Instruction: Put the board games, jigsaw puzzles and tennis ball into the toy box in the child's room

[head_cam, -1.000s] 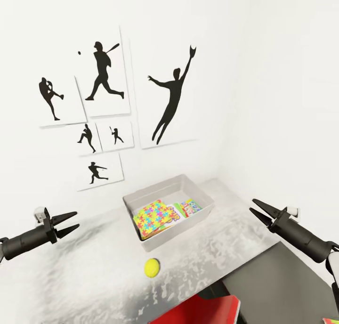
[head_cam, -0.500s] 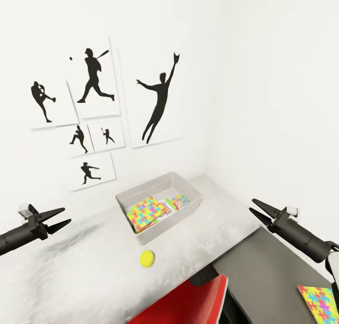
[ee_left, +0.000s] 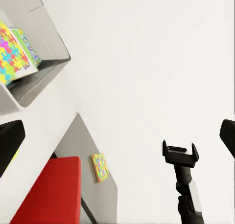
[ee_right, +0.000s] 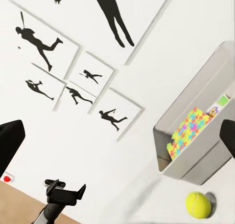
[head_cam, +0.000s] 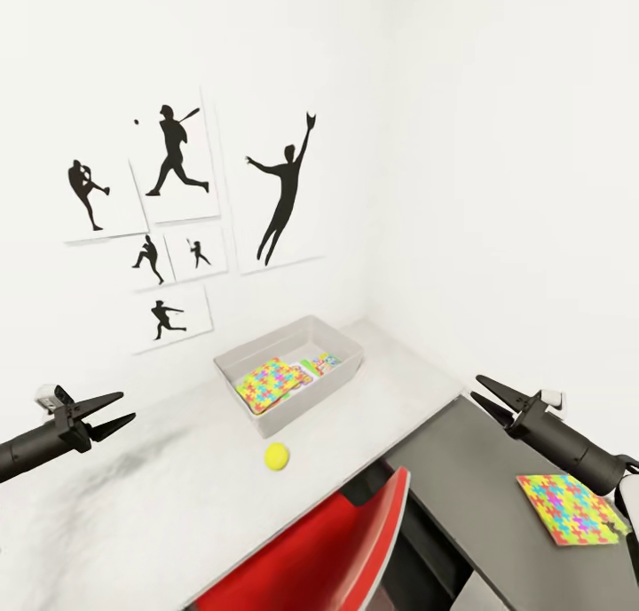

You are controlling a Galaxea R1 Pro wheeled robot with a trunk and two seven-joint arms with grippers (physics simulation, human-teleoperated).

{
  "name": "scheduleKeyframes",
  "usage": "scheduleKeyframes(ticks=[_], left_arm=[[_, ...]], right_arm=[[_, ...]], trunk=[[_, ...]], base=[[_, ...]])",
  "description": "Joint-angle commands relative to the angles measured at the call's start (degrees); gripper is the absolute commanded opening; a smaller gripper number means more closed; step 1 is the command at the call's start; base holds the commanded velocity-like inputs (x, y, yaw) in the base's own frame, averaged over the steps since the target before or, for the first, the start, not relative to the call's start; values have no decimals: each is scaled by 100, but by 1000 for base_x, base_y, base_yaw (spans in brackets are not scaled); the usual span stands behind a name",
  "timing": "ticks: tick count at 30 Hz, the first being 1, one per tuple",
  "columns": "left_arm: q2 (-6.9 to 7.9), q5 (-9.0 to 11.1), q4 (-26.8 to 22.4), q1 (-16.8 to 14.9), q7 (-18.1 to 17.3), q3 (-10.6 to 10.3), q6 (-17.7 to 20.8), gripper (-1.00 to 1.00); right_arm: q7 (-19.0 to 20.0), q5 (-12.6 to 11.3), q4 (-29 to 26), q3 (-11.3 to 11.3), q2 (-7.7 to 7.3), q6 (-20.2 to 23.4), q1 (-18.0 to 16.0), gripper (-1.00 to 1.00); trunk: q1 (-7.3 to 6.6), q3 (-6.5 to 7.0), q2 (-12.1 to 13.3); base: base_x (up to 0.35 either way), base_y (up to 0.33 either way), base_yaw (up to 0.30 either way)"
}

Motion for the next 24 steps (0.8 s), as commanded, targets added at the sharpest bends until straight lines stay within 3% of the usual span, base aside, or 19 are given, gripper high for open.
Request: scheduleKeyframes(ticks=[1,12,24], left_arm=[[2,18,0,-3,-4,-2,43,100],[-14,18,-11,-6,-11,-4,43,100],[-15,18,-17,-5,-17,-4,43,100]], right_arm=[[27,19,1,-7,1,27,-8,100],[23,33,3,-9,3,18,-8,100],[29,23,6,-26,0,25,-8,100]], trunk=[[1,-8,-13],[1,5,-13],[1,6,-13]], base=[[-266,120,-166],[-242,66,-40],[-25,1,-5]])
